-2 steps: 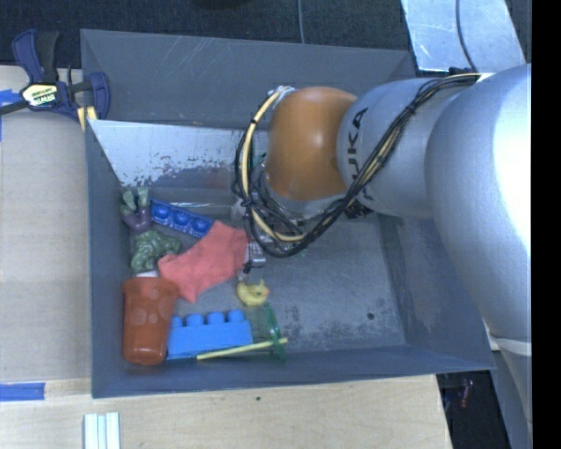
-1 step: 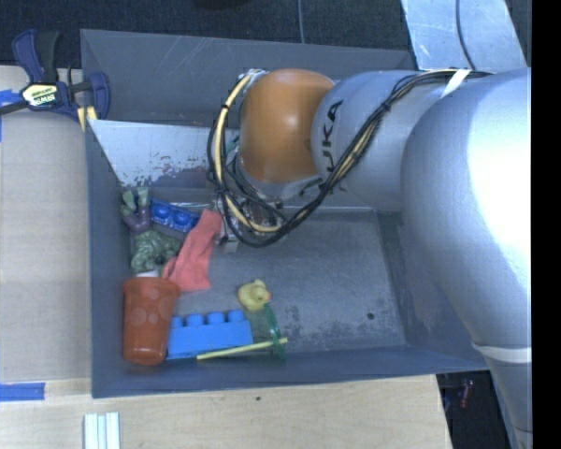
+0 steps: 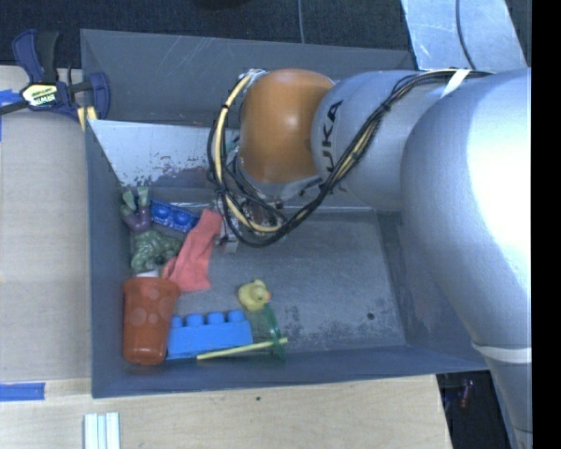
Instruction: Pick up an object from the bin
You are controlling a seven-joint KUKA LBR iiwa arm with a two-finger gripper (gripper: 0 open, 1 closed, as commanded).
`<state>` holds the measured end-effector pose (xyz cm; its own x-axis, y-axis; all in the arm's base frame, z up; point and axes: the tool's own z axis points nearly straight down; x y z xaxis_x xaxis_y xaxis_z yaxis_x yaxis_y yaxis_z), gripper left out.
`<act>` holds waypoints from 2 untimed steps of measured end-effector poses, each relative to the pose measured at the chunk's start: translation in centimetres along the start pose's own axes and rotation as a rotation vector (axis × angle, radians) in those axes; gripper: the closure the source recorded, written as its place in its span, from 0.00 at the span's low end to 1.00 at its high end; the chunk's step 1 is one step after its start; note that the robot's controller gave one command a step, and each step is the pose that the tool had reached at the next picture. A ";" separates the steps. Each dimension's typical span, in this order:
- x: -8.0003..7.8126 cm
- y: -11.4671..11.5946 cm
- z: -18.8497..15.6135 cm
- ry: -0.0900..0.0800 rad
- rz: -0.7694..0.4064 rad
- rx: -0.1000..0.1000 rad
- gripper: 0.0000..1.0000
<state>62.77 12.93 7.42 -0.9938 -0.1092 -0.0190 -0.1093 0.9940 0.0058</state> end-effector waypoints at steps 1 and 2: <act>1.0 1.6 -7.3 0.005 -0.074 0.002 1.00; 0.6 0.6 -15.0 0.007 -0.072 0.002 1.00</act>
Offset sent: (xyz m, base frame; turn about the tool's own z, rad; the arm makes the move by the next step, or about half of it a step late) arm -0.0070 -0.0056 0.1990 -0.0631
